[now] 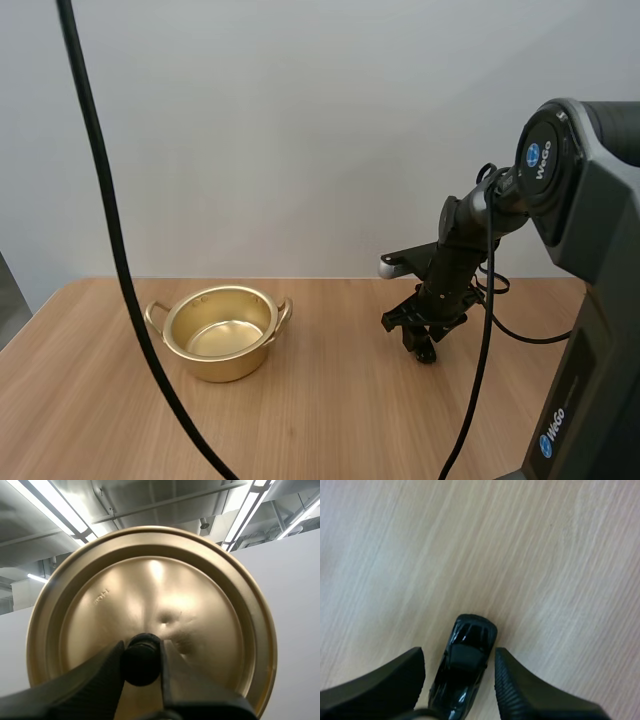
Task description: Open the pot, put the car inside, and close it
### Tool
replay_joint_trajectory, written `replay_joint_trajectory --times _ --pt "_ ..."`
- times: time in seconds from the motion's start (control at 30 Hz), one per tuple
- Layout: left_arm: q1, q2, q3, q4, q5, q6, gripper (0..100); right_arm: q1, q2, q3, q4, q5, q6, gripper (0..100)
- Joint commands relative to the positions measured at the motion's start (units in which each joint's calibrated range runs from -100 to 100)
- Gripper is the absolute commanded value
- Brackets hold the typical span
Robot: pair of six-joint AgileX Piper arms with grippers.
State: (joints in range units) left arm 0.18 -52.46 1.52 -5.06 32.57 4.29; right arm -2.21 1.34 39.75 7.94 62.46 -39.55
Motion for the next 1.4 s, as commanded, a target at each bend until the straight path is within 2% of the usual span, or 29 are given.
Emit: replay_joint_trajectory --times 0.0,0.17,0.3,0.4,0.47,0.53,0.57,0.93,1.1,1.37 --pt "-0.03 0.0 0.0 0.0 0.1 0.0 0 0.0 0.0 0.1 0.0 0.0 -0.1 70" --pt "-0.03 0.0 0.0 0.0 0.1 0.0 0 0.0 0.0 0.1 0.0 0.2 -0.1 67" --pt "-0.03 0.0 0.0 0.0 0.1 0.0 0 0.0 0.0 0.1 0.0 1.0 -0.1 58" --pt "-0.03 0.0 0.0 0.0 0.1 0.0 0 0.0 0.3 1.5 0.0 0.0 -1.1 42" --pt "-0.03 0.0 0.0 0.0 0.1 0.0 0 0.0 1.1 2.2 -0.1 -1.4 -1.1 26" --pt "-0.03 0.0 0.0 0.0 0.1 0.0 0 0.0 2.0 2.2 -0.1 -1.6 -1.1 5" --pt "-0.03 0.0 0.0 0.0 0.1 0.0 0 0.0 2.4 2.2 -0.1 -1.6 -1.1 0" --pt "-0.03 0.0 0.0 0.6 0.0 0.0 0 0.0 2.1 2.2 -0.2 -3.4 -1.1 0" --pt "-0.03 0.0 0.0 0.6 0.0 0.0 0 0.0 -4.0 1.8 -0.2 -7.4 -1.1 0" --pt "-0.03 0.0 0.0 0.6 1.3 0.0 0 0.0 -15.2 -3.3 -0.1 -4.2 -2.2 0"
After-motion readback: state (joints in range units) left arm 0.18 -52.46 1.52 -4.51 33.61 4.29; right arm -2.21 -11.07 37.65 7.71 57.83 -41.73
